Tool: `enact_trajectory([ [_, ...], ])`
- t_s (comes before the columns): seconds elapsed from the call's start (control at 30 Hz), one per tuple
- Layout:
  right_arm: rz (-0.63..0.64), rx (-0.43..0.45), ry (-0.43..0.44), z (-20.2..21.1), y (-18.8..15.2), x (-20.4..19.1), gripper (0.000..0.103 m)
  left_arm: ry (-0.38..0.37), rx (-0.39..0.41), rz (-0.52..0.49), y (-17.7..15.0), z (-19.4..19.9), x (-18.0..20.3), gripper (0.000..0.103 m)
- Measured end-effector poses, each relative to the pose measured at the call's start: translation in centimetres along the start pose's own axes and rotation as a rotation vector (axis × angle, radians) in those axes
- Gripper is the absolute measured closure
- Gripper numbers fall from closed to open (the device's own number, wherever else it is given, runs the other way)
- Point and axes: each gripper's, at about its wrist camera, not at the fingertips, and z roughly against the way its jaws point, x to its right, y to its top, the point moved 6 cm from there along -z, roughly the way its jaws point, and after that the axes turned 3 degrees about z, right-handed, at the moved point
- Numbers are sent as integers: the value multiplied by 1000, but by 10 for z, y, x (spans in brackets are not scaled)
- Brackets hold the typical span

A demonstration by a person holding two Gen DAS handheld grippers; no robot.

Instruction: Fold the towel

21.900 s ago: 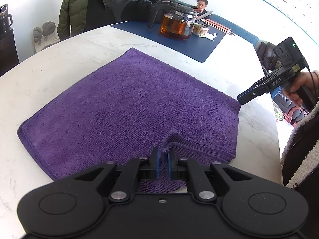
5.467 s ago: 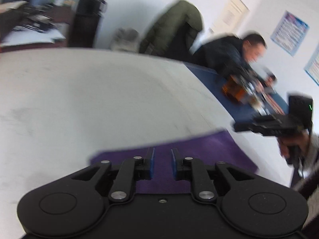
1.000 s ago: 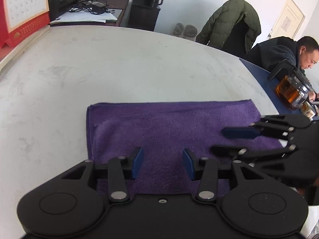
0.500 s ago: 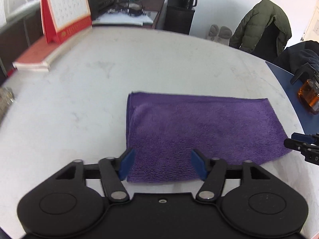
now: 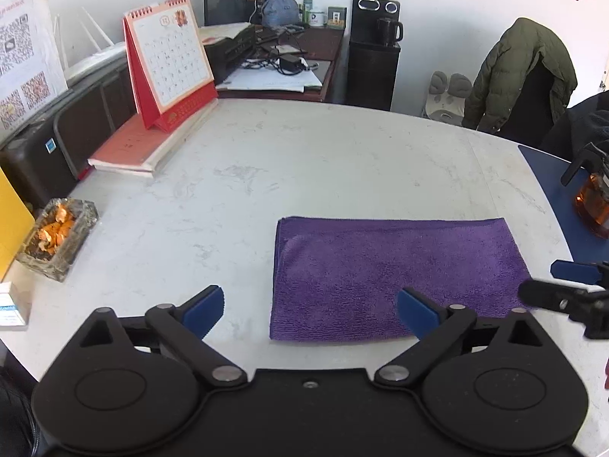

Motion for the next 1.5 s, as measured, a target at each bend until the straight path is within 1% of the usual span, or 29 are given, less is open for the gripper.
enact_trajectory([
  [0.07, -55, 37, 15, 7, 5, 5, 0, 15, 7, -14, -1, 2, 1, 2],
  [0.1, -67, 43, 19, 8, 6, 6, 0, 23, 9, -23, -2, 3, 2, 2],
  [0.13, -111, 58, 29, 11, 8, 9, 0, 26, 6, -26, -3, 3, 3, 2],
  [0.23, -187, 57, 18, 13, 7, 16, 0, 26, -12, -29, -7, 2, 5, 2],
  [0.3, -164, 66, -3, 14, 6, 15, 0, 23, -17, -33, -8, 1, 6, 2],
  [0.43, -82, 32, -69, 12, 1, 8, 0, 13, -30, -36, -11, 0, 9, 2],
  [0.5, -88, 14, -75, 8, -1, 9, 0, 10, -39, -34, -12, -2, 10, 2],
  [0.63, -100, -22, -93, 3, -7, 10, 0, 27, -56, -26, -15, -6, 9, 2],
  [0.77, -120, -49, -97, -1, -11, 13, 0, 62, -57, 5, -14, -9, 4, 2],
  [0.87, -126, -63, -92, -4, -15, 13, 0, 111, -64, 16, -13, -11, 1, 2],
  [1.0, -111, -80, -83, -7, -17, 9, 0, 126, -83, -23, -9, -14, 3, 2],
  [1.13, -92, -85, -75, -9, -15, 6, 0, 143, -75, -48, -6, -14, 6, 2],
  [1.3, -84, -92, -70, -10, -13, 6, 0, 126, -81, -14, -6, -17, 5, 2],
  [1.5, -86, -106, -70, -11, -15, 7, 0, 79, -91, 22, -7, -18, 6, 2],
])
